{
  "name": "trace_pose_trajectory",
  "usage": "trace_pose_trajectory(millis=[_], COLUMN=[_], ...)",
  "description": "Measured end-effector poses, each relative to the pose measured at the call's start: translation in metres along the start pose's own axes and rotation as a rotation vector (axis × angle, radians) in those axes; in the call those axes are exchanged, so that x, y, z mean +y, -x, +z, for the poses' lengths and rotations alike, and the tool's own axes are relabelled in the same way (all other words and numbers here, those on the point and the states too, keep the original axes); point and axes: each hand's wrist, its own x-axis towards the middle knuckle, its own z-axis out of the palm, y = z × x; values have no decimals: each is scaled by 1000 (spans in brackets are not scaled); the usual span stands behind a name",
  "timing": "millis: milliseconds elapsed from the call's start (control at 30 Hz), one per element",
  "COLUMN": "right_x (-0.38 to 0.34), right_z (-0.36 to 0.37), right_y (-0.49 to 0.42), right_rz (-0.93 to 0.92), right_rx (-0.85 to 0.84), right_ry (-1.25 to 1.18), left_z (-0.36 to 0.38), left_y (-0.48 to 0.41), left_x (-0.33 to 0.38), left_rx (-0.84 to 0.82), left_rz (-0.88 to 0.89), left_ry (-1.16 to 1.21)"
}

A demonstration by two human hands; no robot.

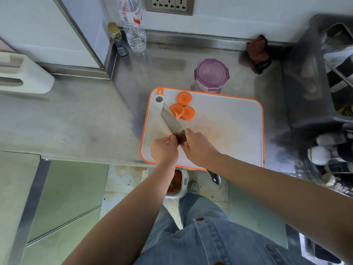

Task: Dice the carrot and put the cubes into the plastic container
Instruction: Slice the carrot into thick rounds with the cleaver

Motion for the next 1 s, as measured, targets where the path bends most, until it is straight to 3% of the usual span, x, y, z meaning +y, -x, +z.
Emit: trace_pose_trajectory(millis=[467, 1000], right_x=[12, 27], right_z=[16, 20], right_y=[0, -3], right_rz=[-41, -117], right_rx=[41, 15], right_ry=[-55, 105], left_z=[3, 5], left_y=[7, 10], left_x=[-7, -10], left_rx=[-5, -34], left_rz=[49, -7], left_ry=[59, 139])
